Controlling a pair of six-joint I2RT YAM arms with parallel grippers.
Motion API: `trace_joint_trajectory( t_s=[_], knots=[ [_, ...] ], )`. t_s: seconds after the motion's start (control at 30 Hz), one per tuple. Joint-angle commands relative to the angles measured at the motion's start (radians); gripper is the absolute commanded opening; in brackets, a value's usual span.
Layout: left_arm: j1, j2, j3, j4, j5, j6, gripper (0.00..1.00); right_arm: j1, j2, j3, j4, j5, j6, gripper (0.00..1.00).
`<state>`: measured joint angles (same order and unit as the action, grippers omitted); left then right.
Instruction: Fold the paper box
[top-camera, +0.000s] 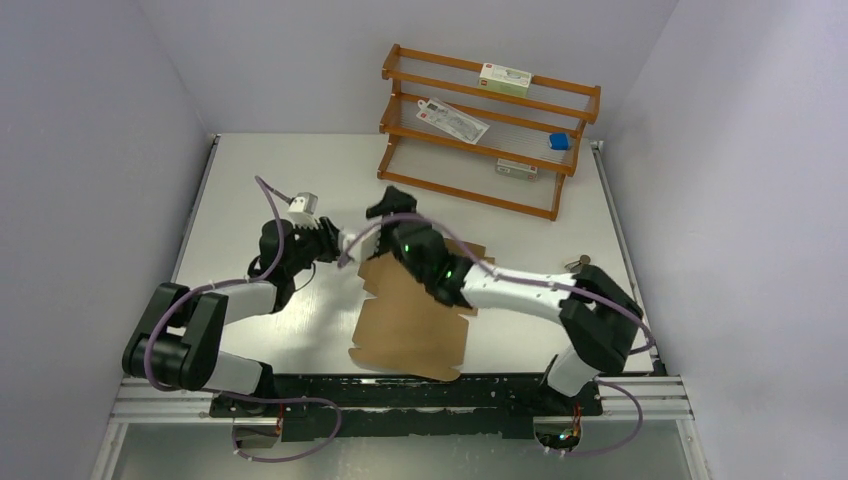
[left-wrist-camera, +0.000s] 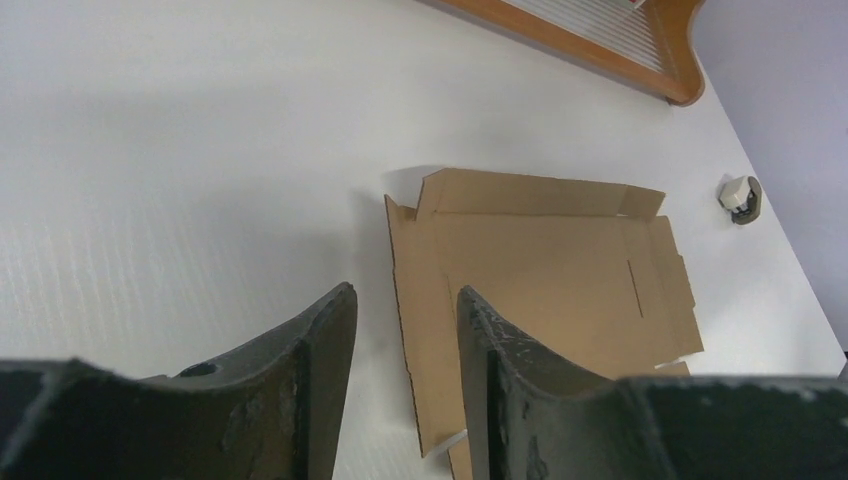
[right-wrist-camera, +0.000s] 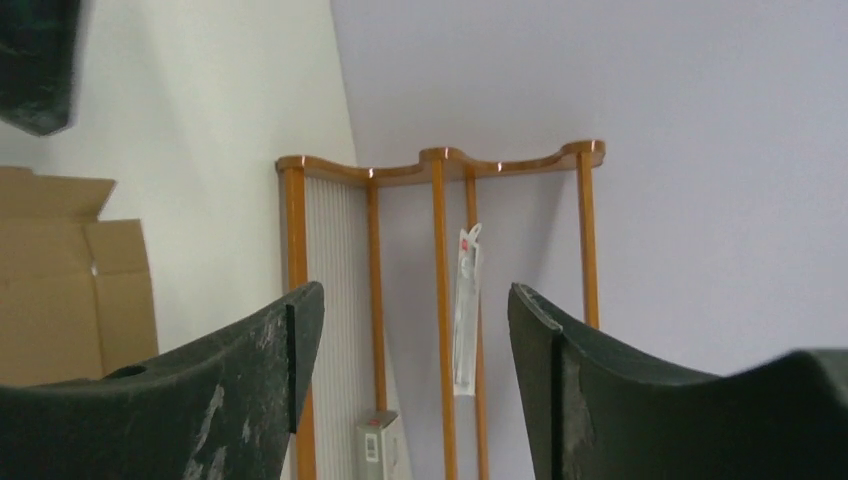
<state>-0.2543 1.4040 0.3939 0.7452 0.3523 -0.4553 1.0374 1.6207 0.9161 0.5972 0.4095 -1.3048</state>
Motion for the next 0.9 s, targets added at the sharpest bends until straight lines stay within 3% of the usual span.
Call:
trace_joint_trajectory(
  t_s=[0.0,0.1,0.27,0.5,0.87],
  knots=[
    [0.007,0.024,0.063,-0.075,-0.015,-0.023,0.49,-0.138,-0.038,0.210,-0.702,-0.193,0.345,0.73],
    [0.012,0.037,0.107,-0.150,0.010,-0.032,0.57,-0.233,-0.008,0.330,-0.895,-0.360,0.444,0.78],
    [0.013,0.048,0.186,-0.268,0.055,-0.030,0.69,-0.361,0.089,0.488,-1.062,-0.530,0.539,0.82],
    [-0.006,0.174,0.293,-0.346,0.132,-0.012,0.73,-0.499,0.267,0.683,-1.289,-0.752,0.569,0.82],
    [-0.030,0.298,0.382,-0.438,0.169,0.043,0.70,-0.605,0.435,0.773,-1.423,-0.939,0.526,0.78]
  ],
)
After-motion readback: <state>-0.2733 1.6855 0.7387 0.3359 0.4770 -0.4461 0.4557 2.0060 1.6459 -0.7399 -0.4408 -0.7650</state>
